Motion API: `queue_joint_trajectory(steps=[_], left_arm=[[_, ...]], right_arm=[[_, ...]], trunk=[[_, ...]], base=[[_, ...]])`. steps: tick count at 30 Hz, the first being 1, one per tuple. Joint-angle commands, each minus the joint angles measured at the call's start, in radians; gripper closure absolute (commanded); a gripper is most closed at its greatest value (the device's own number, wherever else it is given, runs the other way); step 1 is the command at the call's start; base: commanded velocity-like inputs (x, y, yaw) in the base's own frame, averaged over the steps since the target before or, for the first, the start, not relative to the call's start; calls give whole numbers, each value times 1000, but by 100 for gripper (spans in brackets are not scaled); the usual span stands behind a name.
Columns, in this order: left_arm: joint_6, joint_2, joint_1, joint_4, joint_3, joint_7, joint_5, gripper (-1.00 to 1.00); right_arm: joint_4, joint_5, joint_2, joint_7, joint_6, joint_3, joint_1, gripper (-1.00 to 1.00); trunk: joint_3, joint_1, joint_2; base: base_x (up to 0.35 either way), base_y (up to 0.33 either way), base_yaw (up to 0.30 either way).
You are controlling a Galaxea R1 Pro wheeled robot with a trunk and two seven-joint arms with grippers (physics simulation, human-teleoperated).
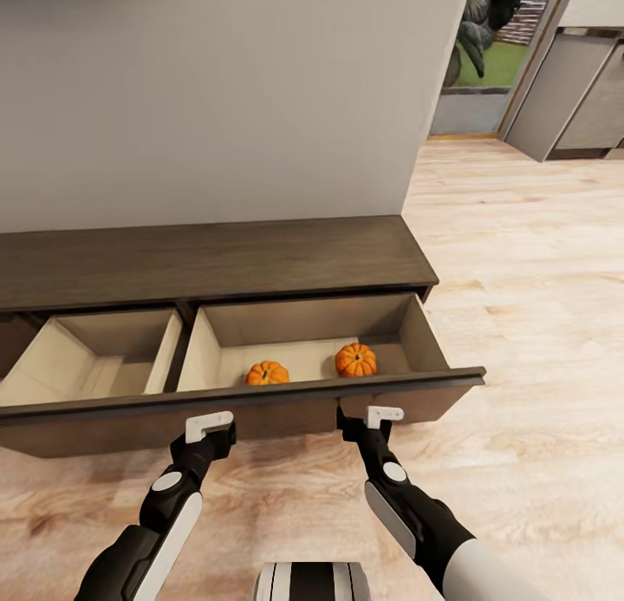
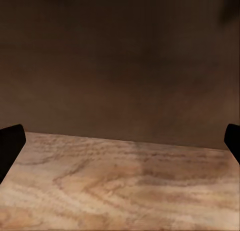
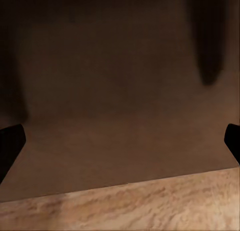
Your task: Place each of the two pumpkins and all three candles from the living room inside a cabinet in the living room (use any cabinet), then make sure every cabinet is closed, and position the cauldron so it is next to a table in the living room.
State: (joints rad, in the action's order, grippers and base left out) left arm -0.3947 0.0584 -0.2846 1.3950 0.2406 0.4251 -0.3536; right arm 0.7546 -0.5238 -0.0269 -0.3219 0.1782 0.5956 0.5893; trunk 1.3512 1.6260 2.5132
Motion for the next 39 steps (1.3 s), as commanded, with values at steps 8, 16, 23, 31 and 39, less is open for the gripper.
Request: queue_joint_trajectory(steps=[8,16,23,31,39], left_arm=[[-2,0,-1,1,3,10,-8,-100],[-3,0,-1,1,3,9,-8,-100],[-2,0,-1,1,3,9,-8,-100],[-3,0,-1,1,3,9,-8,-100],[-2,0,-1,1,3,9,-8,-100]], right_arm=[[0,-7,2,-5,15,6,2,-100],[0,-7,5,-4,15,6,1,-100],[0,-6,5,-4,15,6,1,-100],[0,-5,5,-3,15,6,2,-100],[0,-5,7,-3,16,6,2,-100]], trunk=[[1,0,0],[1,0,0],[1,0,0],[1,0,0],[1,0,0]], base=[[101,39,0],[221,4,0],[277,0,0],[277,0,0],[277,0,0]])
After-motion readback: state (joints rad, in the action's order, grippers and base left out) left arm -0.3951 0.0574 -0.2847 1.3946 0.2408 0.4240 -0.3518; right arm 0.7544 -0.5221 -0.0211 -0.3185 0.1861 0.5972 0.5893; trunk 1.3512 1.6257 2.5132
